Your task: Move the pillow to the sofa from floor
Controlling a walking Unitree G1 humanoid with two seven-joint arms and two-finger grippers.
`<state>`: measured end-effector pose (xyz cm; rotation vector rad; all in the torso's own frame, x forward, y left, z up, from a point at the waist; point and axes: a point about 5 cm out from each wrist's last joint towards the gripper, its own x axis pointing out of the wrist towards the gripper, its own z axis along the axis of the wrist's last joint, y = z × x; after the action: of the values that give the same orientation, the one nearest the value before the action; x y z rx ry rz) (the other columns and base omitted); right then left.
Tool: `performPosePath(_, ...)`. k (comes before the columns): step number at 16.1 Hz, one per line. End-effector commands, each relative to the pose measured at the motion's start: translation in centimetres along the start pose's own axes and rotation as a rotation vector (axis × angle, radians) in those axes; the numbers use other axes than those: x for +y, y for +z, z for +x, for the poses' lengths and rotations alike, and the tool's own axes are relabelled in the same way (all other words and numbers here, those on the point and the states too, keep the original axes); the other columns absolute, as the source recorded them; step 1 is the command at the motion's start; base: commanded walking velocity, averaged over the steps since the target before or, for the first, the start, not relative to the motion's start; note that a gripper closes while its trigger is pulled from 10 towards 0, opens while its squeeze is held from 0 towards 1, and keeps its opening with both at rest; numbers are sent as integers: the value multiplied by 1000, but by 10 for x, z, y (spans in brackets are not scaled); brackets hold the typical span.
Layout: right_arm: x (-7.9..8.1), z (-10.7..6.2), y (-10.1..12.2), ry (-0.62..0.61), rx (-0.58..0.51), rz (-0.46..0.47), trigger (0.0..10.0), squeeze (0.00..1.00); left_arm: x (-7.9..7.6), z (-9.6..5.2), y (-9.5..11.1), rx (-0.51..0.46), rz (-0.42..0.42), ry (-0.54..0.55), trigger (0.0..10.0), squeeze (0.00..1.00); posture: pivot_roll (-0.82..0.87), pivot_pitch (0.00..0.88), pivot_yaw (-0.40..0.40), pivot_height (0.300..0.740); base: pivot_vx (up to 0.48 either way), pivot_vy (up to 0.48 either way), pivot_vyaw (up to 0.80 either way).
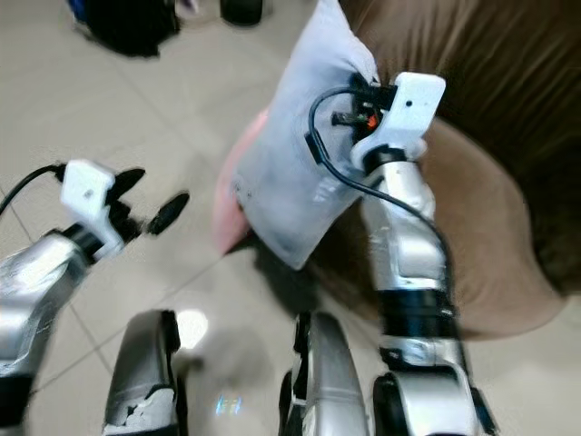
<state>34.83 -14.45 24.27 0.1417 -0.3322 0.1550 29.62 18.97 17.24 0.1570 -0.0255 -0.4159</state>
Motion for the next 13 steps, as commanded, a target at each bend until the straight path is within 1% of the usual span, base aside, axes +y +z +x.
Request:
performPosePath(1,-14,-12,-2,-92,23,-26,10000,0,-4,7,1,18,50,57,10000,0,97,70,-127,566,0,0,0)
performPosePath(2,-21,-19,-1,-153,16,-3,10000,0,-7,13,8,22,103,98,10000,0,93,67,-130,571,0,0,0)
performPosePath(3,-27,-23,7,-194,-11,18,10000,0,-8,16,13,6,136,121,10000,0,92,65,-131,581,0,0,0)
performPosePath(4,-28,-24,9,-208,-20,25,10000,0,-8,17,15,-3,144,127,10000,0,92,65,-131,586,0,0,0)
performPosePath(5,-38,-23,12,-251,-24,5,10000,0,-9,20,16,-7,164,141,10000,0,83,54,-121,596,0,0,0)
performPosePath(7,-50,-21,17,-302,-26,-29,10000,0,-12,25,12,-1,168,150,10000,0,83,54,-121,606,0,0,0)
performPosePath(8,-61,-16,30,-338,-51,-42,10000,0,-18,29,9,0,151,143,10000,0,57,49,-98,616,0,0,0)
performPosePath(9,-67,-14,40,-349,-73,-52,10000,0,-20,31,9,-5,138,146,10000,0,54,44,-95,626,0,0,0)
performPosePath(10,-71,-15,45,-358,-83,-62,10000,0,-22,31,11,-9,146,138,10000,0,55,44,-96,636,0,0,0)
performPosePath(11,-73,-18,47,-368,-84,-66,10000,0,-22,30,13,-21,175,136,10000,0,59,43,-100,646,0,0,0)
performPosePath(12,-73,-18,47,-368,-84,-66,10000,0,-22,30,13,-21,175,136,10000,0,59,43,-100,646,0,0,0)
performPosePath(13,-73,-23,47,-372,-75,-68,10000,0,-21,27,17,-33,209,146,10000,0,74,45,-107,656,0,0,0)
